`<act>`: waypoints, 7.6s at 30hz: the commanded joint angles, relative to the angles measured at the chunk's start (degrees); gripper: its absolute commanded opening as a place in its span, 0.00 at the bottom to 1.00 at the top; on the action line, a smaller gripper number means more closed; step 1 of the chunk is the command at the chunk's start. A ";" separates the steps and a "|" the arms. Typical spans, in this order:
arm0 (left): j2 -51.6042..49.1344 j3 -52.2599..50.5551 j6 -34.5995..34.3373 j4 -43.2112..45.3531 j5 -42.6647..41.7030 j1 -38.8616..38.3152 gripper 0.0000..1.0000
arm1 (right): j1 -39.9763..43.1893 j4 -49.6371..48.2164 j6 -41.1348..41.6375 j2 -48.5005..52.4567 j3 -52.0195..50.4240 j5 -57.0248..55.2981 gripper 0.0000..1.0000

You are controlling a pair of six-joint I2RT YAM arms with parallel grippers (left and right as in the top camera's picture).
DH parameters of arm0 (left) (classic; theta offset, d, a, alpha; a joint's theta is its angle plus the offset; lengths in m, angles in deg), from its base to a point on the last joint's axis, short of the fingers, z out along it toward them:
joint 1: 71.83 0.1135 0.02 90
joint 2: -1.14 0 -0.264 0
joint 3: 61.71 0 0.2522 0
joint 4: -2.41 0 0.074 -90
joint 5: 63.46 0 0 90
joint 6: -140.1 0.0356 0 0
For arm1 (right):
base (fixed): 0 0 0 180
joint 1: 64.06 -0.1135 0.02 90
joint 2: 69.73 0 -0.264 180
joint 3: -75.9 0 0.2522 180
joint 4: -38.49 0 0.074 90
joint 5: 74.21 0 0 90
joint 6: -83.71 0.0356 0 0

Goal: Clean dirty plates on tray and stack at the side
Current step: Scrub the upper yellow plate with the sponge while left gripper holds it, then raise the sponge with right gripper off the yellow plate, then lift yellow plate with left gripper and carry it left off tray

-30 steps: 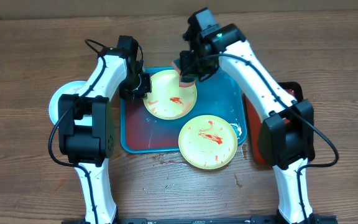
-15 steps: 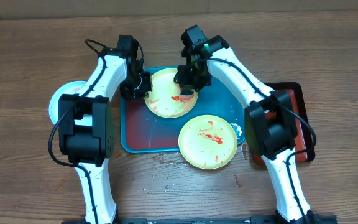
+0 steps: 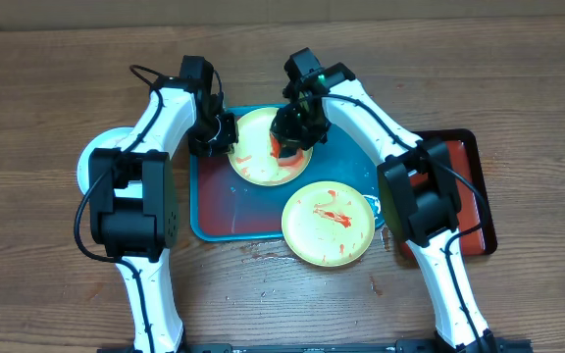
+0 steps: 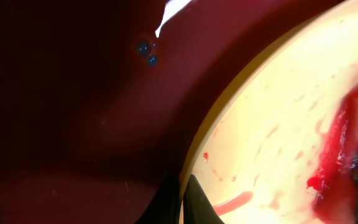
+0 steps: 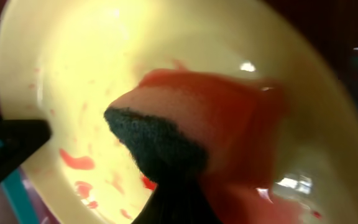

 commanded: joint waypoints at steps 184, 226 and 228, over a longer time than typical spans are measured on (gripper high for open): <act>9.31 6.10 4.66 -3.87 17.70 -0.59 0.04 | 16.52 11.58 -12.11 -12.00 7.43 -4.11 0.04; 21.05 6.10 -3.15 -10.69 49.81 -13.38 0.04 | 16.55 11.65 -12.50 -12.00 7.41 -4.13 0.04; 21.86 6.10 -3.15 -11.45 43.43 -10.78 0.04 | 16.55 11.61 -12.50 -12.00 7.41 -4.13 0.04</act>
